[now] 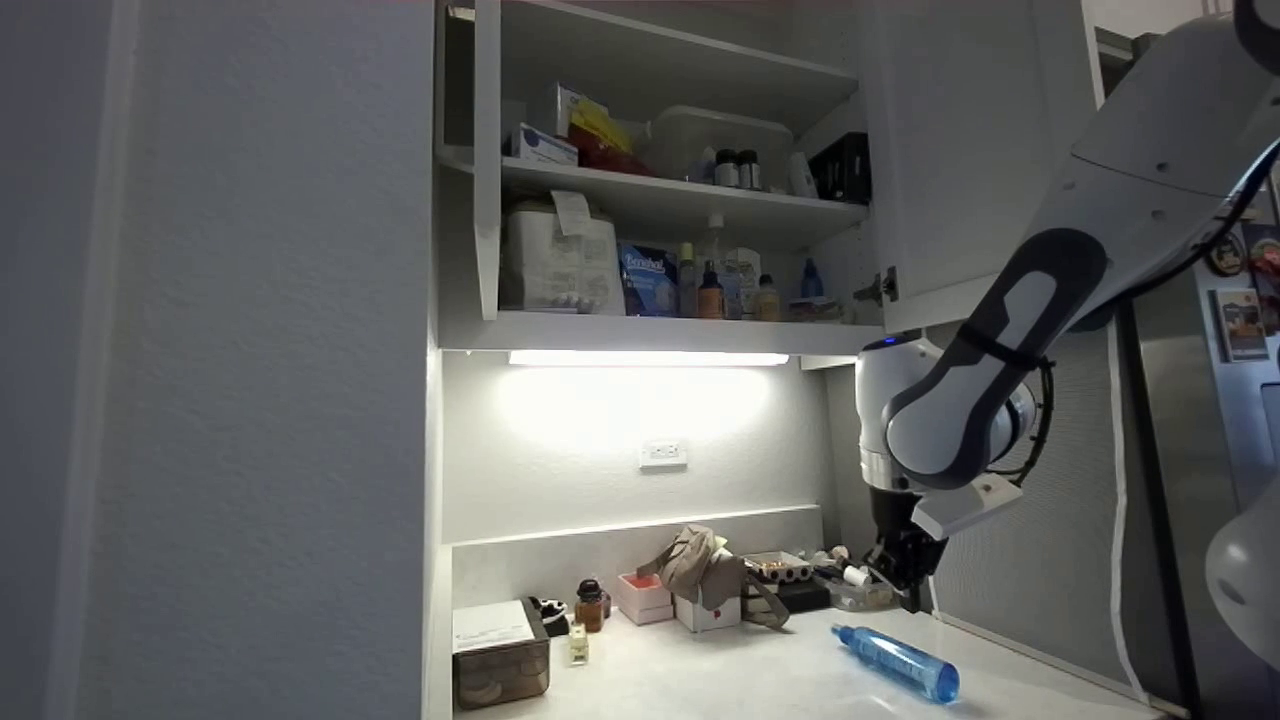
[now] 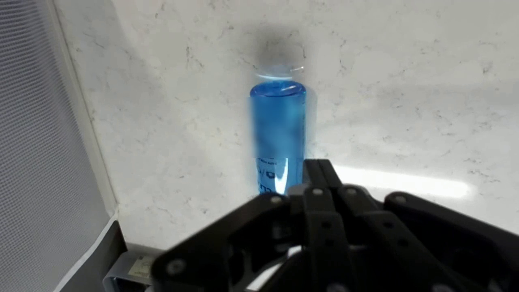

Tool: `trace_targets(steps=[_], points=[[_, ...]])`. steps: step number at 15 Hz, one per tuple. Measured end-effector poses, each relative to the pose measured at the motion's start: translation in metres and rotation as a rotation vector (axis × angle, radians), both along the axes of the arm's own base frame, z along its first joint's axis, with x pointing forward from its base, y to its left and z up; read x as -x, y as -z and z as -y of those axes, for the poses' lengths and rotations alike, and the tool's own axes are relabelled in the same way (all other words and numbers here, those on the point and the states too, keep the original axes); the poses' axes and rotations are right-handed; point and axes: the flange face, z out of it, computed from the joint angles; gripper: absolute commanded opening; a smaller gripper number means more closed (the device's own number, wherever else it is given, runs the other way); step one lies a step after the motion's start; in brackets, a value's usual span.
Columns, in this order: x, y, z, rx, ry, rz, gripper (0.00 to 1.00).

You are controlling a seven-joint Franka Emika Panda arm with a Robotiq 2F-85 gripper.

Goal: Put the spray bottle inside the cabinet

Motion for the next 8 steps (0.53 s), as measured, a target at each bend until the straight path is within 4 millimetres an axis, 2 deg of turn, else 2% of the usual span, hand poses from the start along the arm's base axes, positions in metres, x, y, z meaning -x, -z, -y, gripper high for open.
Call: trace_targets(steps=[3,8], points=[[0.002,0.014,0.003,-0.011,0.008,-0.034,0.47],[0.009,0.057,0.018,-0.046,0.05,-0.142,0.85]])
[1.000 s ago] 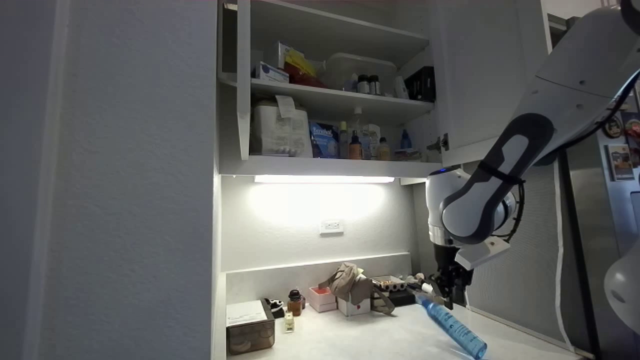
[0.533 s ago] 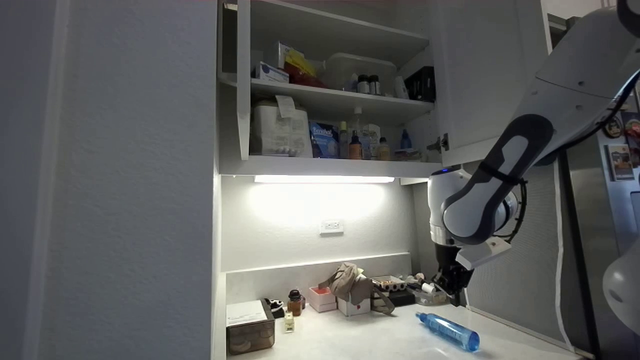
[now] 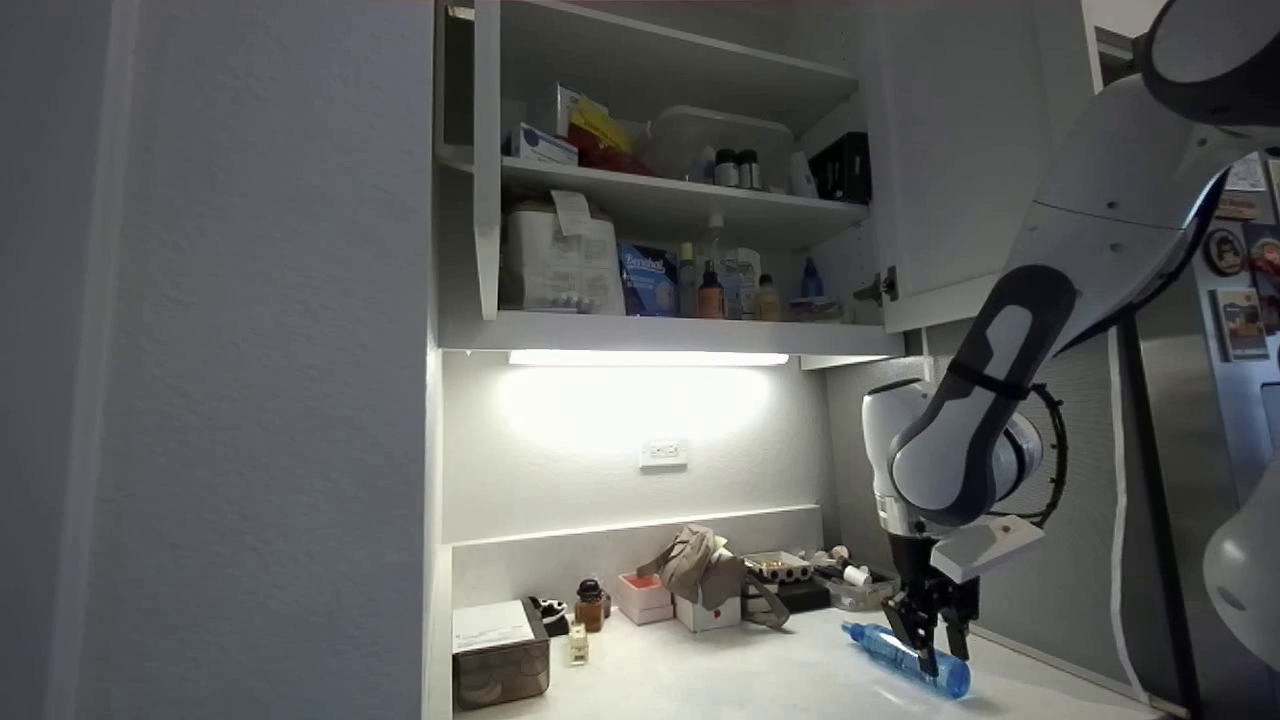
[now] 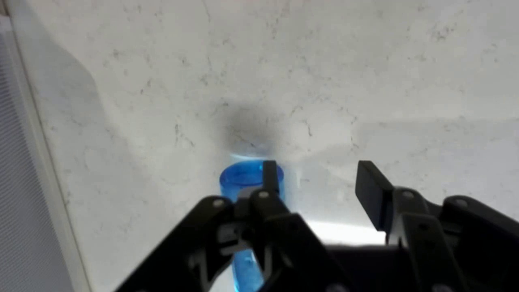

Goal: Put the spray bottle inside the cabinet

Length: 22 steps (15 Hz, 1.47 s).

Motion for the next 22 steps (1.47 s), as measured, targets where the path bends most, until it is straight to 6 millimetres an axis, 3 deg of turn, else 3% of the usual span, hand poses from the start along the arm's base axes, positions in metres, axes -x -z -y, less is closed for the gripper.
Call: trace_targets(steps=[2,3,10,12,22], points=[[0.001,0.008,0.011,-0.008,0.028,-0.02,0.99],[0.0,0.008,0.017,-0.009,0.043,-0.02,1.0],[-0.036,-0.032,0.049,0.031,0.105,-0.038,1.0],[-0.047,-0.033,0.054,0.037,0.109,-0.046,1.0],[-0.109,0.032,0.079,-0.075,0.045,-0.155,1.0]])
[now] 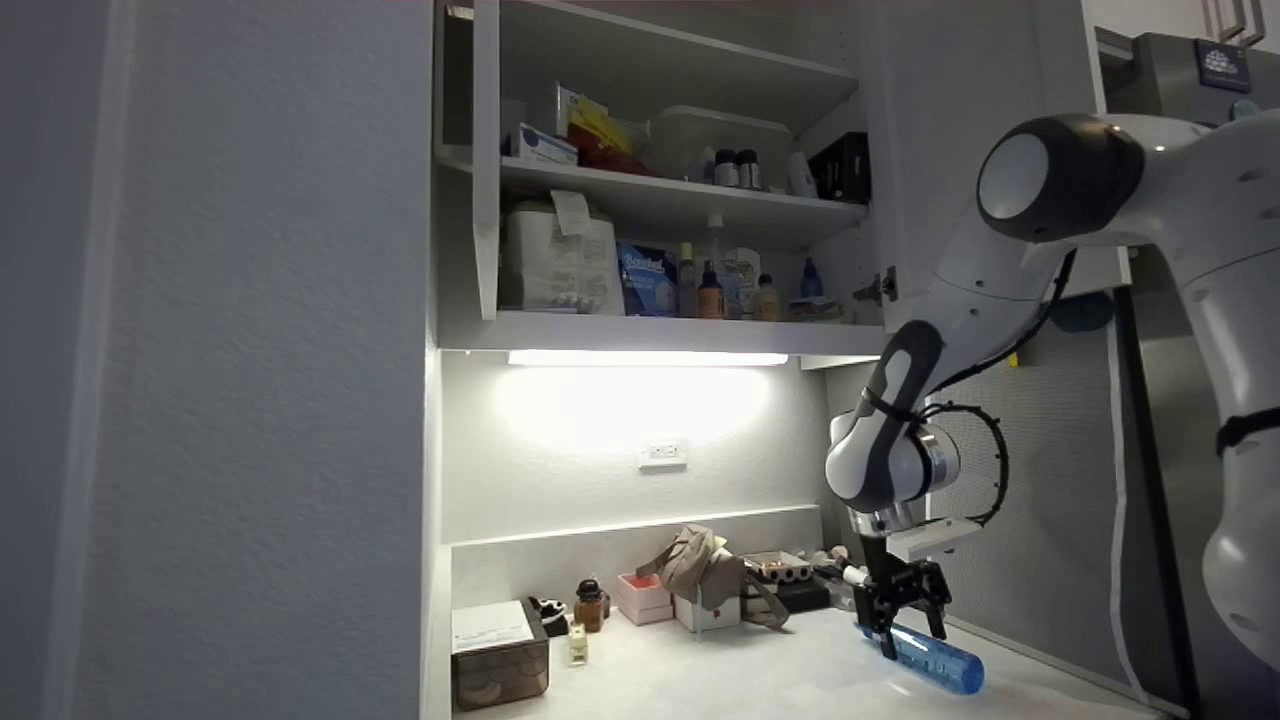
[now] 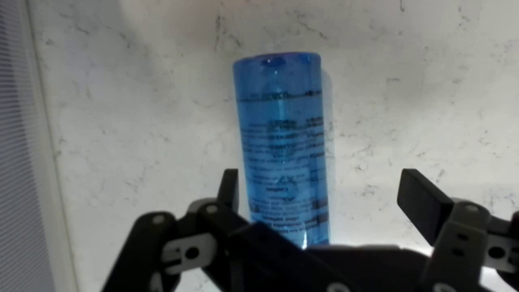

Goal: Put the spray bottle inside the cabinet

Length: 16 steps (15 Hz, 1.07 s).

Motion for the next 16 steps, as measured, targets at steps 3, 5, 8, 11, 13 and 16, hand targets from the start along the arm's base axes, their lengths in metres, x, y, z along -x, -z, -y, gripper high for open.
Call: trace_targets(steps=[3,5,8,11,13,16], points=[[-0.018,0.013,0.005,-0.022,-0.041,-0.014,1.0],[-0.029,0.016,0.008,-0.023,-0.065,-0.023,1.0],[-0.043,0.013,0.008,-0.021,-0.095,-0.023,1.0],[-0.049,0.007,0.011,-0.052,-0.144,-0.06,1.0],[-0.05,0.008,0.015,-0.09,-0.168,-0.118,1.0],[-0.051,0.016,0.023,-0.123,-0.175,-0.201,1.0]])
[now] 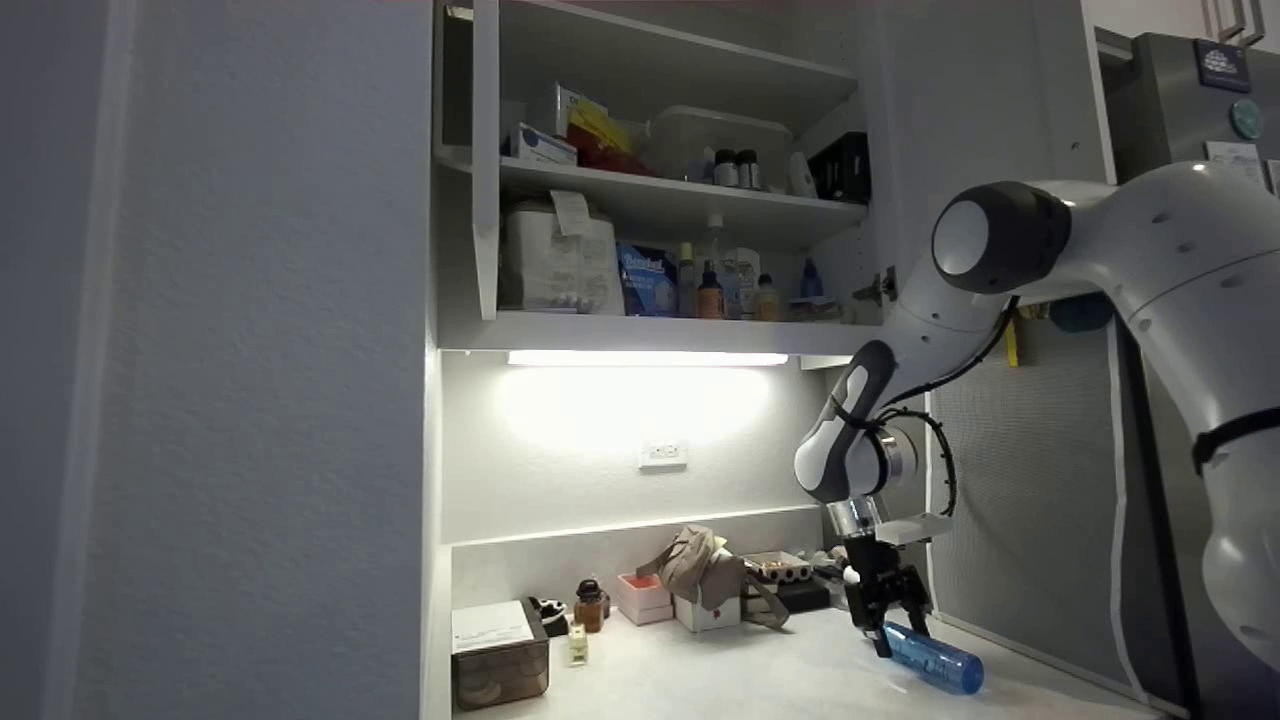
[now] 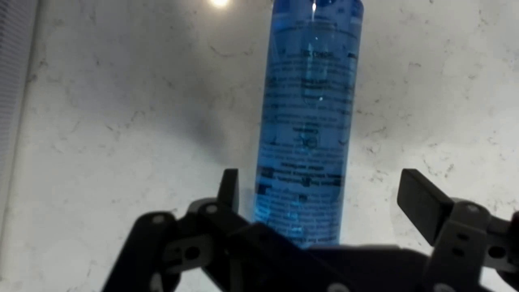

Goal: Put the spray bottle inside the cabinet

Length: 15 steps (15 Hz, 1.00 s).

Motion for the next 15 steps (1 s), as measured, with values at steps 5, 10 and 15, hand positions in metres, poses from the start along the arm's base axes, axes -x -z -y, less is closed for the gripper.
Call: trace_targets(steps=[5,10,15], points=[[-0.007,0.017,0.013,-0.014,0.027,-0.063,1.0],[-0.021,0.019,0.019,-0.037,0.072,-0.034,1.0],[-0.03,0.017,0.023,-0.049,0.084,-0.082,1.0]])
